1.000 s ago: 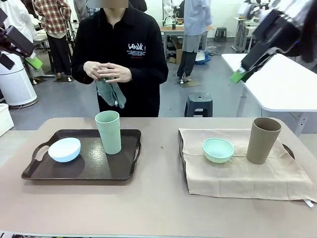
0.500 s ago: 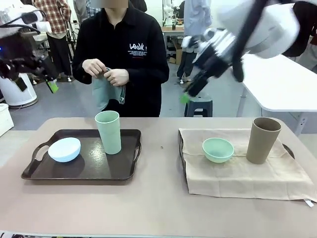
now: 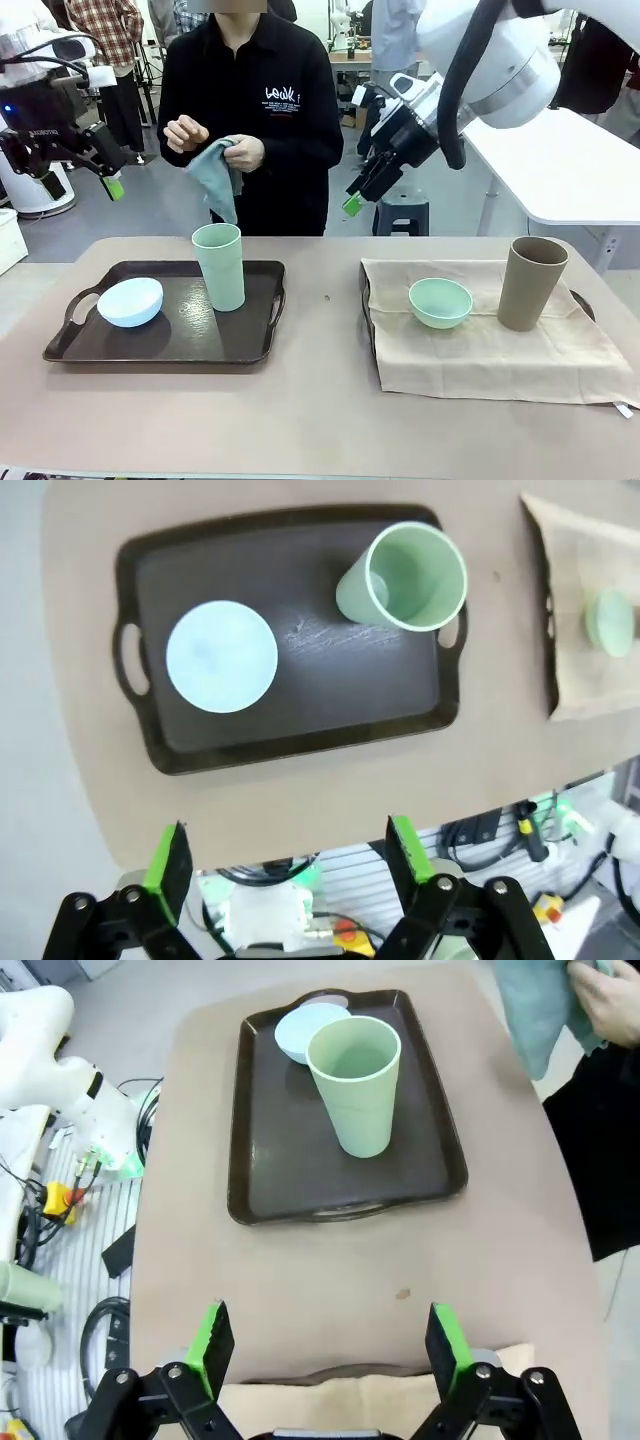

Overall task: Set up a tray with a mat and arrange the tableware.
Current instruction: Pick up the Picnic Bowl and Reusable plastic cup from the Handle tray in front of the human's position and hold them in the air.

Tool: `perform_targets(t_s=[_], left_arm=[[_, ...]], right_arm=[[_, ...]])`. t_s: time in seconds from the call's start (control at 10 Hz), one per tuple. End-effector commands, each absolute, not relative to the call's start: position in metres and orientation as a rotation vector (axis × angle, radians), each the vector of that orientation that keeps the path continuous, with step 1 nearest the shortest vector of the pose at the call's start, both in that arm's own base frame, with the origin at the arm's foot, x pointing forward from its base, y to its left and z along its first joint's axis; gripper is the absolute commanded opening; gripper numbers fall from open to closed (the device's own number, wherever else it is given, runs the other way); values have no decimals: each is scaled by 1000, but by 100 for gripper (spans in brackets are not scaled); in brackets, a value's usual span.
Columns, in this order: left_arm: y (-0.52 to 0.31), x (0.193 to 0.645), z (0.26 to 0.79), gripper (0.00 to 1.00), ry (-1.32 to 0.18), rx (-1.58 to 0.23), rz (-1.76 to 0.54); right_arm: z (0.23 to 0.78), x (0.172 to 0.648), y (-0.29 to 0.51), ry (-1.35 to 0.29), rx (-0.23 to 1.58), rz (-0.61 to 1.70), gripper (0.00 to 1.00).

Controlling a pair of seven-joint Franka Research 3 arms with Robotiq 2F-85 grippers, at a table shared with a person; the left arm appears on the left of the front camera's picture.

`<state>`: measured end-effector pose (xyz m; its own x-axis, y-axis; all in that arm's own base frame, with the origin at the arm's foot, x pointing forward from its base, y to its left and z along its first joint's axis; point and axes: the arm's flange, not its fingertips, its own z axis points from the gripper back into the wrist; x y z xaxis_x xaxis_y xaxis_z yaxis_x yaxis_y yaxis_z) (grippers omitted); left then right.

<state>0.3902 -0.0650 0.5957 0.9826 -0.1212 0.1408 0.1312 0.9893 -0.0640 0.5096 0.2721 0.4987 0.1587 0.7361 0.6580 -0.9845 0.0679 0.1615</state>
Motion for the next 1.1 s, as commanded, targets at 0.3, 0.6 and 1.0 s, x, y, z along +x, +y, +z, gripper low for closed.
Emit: perform_targets(t_s=[0.3, 0.6, 1.0], left_arm=[[-13, 434, 556, 100, -94, -124, -252], [11, 437, 516, 100, -115, -129, -333], [11, 439, 525, 100, -83, -128, -280]], right_arm=[[426, 560, 378, -622, 872, 1729, 100], [394, 581, 437, -625, 890, 1823, 100], [394, 563, 428, -627, 903, 1796, 100]])
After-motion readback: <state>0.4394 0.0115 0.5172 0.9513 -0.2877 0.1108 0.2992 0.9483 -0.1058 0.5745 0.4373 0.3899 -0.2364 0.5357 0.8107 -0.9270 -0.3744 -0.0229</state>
